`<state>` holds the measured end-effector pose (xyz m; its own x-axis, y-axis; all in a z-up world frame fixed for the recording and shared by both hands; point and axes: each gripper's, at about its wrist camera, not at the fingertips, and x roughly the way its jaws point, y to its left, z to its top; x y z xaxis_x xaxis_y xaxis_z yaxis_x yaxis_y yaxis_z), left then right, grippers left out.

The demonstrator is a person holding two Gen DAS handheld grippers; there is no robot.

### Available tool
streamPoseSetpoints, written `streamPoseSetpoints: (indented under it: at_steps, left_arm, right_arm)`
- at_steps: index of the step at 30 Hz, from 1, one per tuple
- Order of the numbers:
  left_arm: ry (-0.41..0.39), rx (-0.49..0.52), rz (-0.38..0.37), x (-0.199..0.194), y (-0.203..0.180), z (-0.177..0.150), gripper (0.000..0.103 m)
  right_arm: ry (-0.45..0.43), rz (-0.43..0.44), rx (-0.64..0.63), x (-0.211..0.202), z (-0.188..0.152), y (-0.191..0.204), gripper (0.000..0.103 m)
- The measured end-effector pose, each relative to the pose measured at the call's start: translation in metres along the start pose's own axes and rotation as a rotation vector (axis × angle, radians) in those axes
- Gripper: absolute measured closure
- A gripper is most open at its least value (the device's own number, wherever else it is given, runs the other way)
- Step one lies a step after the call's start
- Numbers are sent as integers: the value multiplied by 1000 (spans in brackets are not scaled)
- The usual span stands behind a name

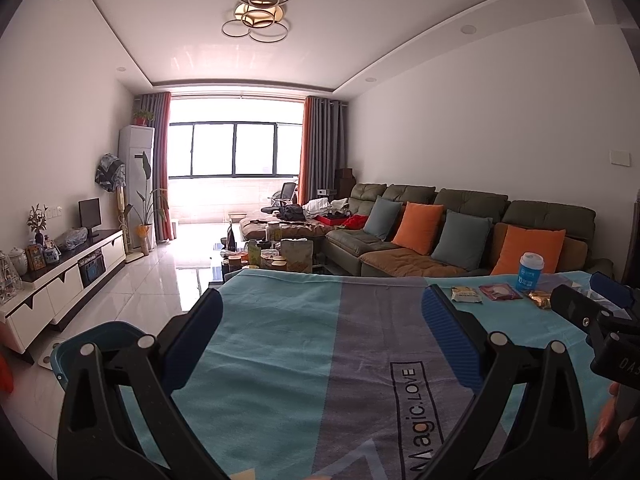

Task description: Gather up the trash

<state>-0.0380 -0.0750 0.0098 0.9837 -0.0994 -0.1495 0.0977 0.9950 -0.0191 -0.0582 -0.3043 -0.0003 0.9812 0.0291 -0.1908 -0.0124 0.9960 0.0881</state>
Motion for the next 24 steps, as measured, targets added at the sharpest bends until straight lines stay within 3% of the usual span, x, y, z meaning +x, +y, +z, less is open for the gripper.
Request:
streamPoseSetpoints:
  at_steps: [24]
  left_arm:
    - [8, -2, 0, 0, -1, -2, 5]
  right_arm:
    - [-5, 3, -2, -2, 5, 5, 7]
